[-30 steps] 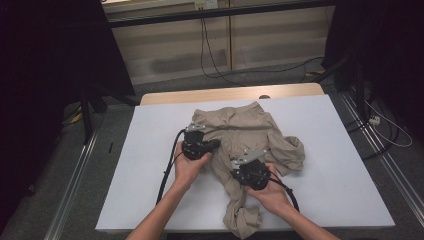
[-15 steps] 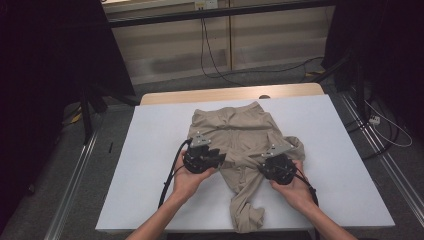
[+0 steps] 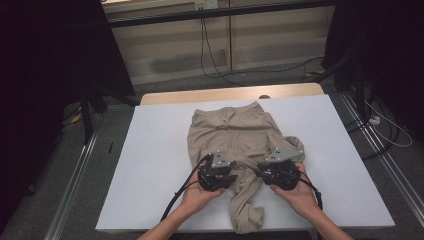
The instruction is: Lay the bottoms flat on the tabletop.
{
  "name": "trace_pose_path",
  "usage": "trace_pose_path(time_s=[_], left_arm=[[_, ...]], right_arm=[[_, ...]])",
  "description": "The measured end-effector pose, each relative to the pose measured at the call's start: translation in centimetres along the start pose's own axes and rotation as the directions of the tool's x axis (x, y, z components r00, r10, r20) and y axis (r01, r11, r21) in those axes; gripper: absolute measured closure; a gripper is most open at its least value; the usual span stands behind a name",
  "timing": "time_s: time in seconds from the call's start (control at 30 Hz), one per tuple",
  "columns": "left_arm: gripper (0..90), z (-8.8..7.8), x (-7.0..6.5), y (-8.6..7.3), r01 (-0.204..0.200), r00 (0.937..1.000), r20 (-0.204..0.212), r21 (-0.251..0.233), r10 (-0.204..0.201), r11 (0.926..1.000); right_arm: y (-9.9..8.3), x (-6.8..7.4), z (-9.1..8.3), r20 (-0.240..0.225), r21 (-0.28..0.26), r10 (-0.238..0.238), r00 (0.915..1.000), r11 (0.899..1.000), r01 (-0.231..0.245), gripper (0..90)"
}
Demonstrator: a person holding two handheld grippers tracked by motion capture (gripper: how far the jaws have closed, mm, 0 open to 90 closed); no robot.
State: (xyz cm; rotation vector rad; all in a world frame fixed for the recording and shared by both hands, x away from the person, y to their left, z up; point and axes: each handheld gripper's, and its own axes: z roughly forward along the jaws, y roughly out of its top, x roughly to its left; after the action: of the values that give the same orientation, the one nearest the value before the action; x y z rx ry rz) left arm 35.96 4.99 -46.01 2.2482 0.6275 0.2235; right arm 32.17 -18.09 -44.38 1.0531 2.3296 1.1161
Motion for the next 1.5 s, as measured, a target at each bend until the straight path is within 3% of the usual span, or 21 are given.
trace_pose_path(time_s=[0.03,0.07,0.13,0.2,0.33,0.47,0.87,1.07,1.17,1.23,1.3,1.37,1.47,1.5], left_arm=[[88.1,-0.1,0.0,-0.1,0.006,0.9999,0.013,0.000,-0.006,1.0000],[89.8,-0.2,0.0,-0.2,0.011,0.9998,0.016,0.004,-0.011,0.9999],[90.0,-0.4,0.0,-0.2,0.010,0.9997,0.023,0.015,-0.011,0.9998],[90.0,-1.0,0.0,-0.5,0.015,0.9990,0.041,0.030,-0.016,0.9994],[90.0,-2.0,-0.4,-1.3,0.011,0.9983,0.057,0.039,-0.013,0.9992],[90.0,-2.9,-1.0,-2.1,0.015,0.9971,0.074,0.049,-0.018,0.9987],[90.0,-5.3,-2.7,-4.0,0.020,0.9877,0.153,0.083,-0.032,0.9964],[90.0,-7.0,-4.1,-4.9,0.012,0.9834,0.179,0.088,-0.028,0.9961],[90.0,-8.1,-4.2,-5.5,0.020,0.9812,0.190,0.065,-0.032,0.9977],[90.0,-8.7,-3.9,-5.7,0.051,0.9802,0.189,0.041,-0.058,0.9979],[88.3,-8.8,-3.5,-5.6,0.062,0.9806,0.185,0.021,-0.065,0.9979],[80.2,-8.6,-3.1,-5.4,0.066,0.9827,0.173,0.003,-0.065,0.9978],[75.5,-8.1,-2.5,-5.1,0.063,0.9884,0.140,-0.011,-0.060,0.9980],[74.8,-8.0,-2.4,-5.0,0.056,0.9905,0.126,-0.010,-0.055,0.9984]], right_arm=[[-0.1,0.3,0.3,-0.011,0.012,-0.012,0.9999,1.000,0.012,68.4],[-0.2,0.6,0.6,-0.023,0.026,-0.022,0.9995,0.999,0.023,63.4],[-0.3,1.1,1.3,-0.031,0.060,-0.041,0.9987,0.997,0.042,56.1],[-0.5,1.4,1.8,-0.048,0.086,-0.057,0.9972,0.994,0.061,55.0],[-0.6,1.6,1.7,-0.092,0.091,-0.045,0.9947,0.994,0.054,72.4],[-0.8,2.5,1.0,-0.091,0.110,-0.095,0.9913,0.988,0.105,88.9],[-2.0,6.6,-0.6,-0.183,0.117,-0.140,0.9731,0.980,0.163,90.0],[-2.6,7.7,-1.3,-0.234,0.122,-0.125,0.9641,0.980,0.157,89.9],[-2.7,8.2,-1.6,-0.274,0.122,-0.118,0.9546,0.980,0.156,88.5],[-2.6,8.2,-1.7,-0.284,0.110,-0.115,0.9518,0.982,0.151,80.3],[-2.2,8.0,-1.7,-0.259,0.083,-0.119,0.9584,0.986,0.145,69.9],[-1.8,7.6,-1.6,-0.238,0.058,-0.105,0.9657,0.991,0.122,63.6],[-1.1,7.1,-1.4,-0.223,0.019,-0.099,0.9698,0.994,0.106,62.4],[-0.7,6.9,-1.2,-0.199,0.010,-0.103,0.9745,0.994,0.108,63.3]])
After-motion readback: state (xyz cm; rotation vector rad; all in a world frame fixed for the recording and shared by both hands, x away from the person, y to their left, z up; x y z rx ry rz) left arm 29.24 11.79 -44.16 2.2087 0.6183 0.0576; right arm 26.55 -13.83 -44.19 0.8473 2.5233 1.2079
